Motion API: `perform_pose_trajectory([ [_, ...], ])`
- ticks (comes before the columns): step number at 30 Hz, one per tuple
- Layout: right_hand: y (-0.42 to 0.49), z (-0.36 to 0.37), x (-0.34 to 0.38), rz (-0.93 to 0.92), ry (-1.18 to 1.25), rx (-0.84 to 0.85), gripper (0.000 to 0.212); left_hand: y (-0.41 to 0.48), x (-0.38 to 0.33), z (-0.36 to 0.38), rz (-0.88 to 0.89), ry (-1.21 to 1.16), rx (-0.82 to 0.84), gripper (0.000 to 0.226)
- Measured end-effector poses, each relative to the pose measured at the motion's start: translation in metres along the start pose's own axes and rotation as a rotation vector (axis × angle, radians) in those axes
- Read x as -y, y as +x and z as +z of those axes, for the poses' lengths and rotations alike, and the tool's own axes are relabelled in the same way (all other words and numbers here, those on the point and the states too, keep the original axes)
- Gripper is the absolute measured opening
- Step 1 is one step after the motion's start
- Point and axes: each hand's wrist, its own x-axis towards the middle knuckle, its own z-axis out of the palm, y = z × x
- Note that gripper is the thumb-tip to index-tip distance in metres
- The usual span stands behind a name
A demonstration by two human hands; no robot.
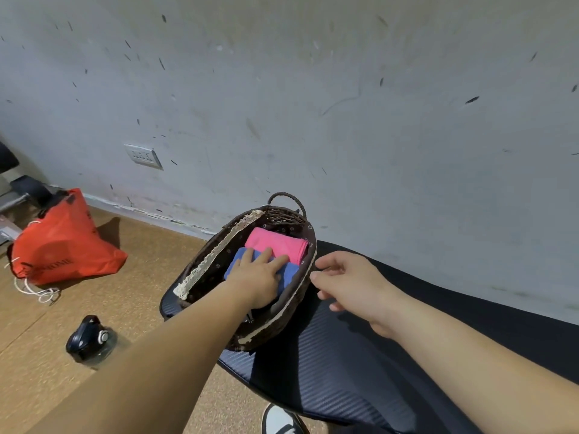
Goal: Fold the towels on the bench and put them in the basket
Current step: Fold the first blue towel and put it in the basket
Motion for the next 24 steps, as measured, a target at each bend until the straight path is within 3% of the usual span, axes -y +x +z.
perform_pose_trajectory([
  [2,-0.007,-0.006,0.003,-0.010,-0.004,-0.002,0.013,-0.002,-0.002,-0.002,0.011,-0.013,-0.006,0.048],
  [6,-0.024,-0.023,0.006,-0.011,-0.042,-0.020,0.021,-0.016,-0.002,-0.020,-0.018,-0.066,-0.056,0.042],
  [9,-0.039,-0.042,0.004,-0.012,-0.068,-0.037,0.021,-0.041,-0.024,-0.042,-0.083,-0.005,-0.220,0.029],
  [11,-0.052,-0.056,0.001,-0.013,-0.065,-0.059,0.019,-0.062,-0.059,-0.054,0.001,-0.055,-0.377,0.027],
  [13,-0.066,-0.070,-0.005,-0.007,-0.047,-0.087,0.015,-0.081,-0.099,-0.058,0.158,-0.253,-0.479,0.028],
  [16,-0.089,-0.094,-0.020,0.014,-0.045,-0.125,0.012,-0.105,-0.161,-0.067,0.361,-0.461,-0.397,0.028],
  [20,-0.127,-0.139,-0.048,0.034,-0.097,-0.167,0.022,-0.128,-0.237,-0.070,0.427,-0.504,-0.256,0.016],
  [24,-0.171,-0.199,-0.081,0.105,-0.496,-0.097,0.043,-0.138,-0.305,-0.063,0.490,-0.537,-0.188,0.021],
])
